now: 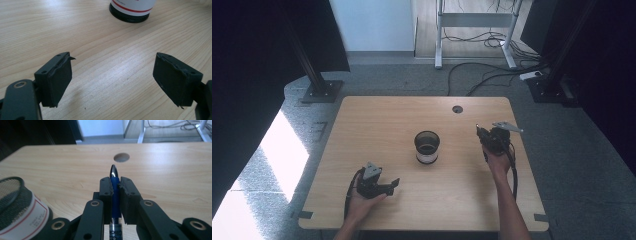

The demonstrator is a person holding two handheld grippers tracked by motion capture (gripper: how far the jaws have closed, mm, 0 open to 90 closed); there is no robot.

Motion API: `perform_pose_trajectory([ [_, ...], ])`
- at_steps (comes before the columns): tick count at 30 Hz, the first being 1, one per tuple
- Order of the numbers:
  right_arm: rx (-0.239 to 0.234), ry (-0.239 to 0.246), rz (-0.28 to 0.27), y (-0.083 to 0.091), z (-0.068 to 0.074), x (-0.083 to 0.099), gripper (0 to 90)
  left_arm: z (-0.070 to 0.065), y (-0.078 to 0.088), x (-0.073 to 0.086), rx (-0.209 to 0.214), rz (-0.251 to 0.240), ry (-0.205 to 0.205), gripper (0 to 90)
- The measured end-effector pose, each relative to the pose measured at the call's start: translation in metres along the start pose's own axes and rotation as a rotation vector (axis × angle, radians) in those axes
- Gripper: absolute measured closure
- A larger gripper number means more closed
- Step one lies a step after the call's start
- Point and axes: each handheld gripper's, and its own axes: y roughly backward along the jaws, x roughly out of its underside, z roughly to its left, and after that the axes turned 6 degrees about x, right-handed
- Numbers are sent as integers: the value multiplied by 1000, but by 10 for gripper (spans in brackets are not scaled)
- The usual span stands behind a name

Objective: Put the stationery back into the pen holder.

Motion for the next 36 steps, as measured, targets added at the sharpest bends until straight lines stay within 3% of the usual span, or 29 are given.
perform_pose_trajectory([
  [6, -41, -28, -62, 10, 3, -6, 792, 2, 0, 1, -2, 3, 6, 162],
  [12, -82, -17, -112, 22, 15, -14, 792, 1, 0, 1, 0, 1, 1, 162],
  [16, -127, -40, -164, 33, 23, -23, 792, 1, 0, 1, 1, 4, 3, 162],
  [24, -172, 8, -238, 51, 49, -45, 791, 0, -1, 1, 2, 1, 2, 163],
  [36, -221, 58, -257, 51, 82, -60, 791, 2, 0, 2, 3, 4, 7, 164],
])
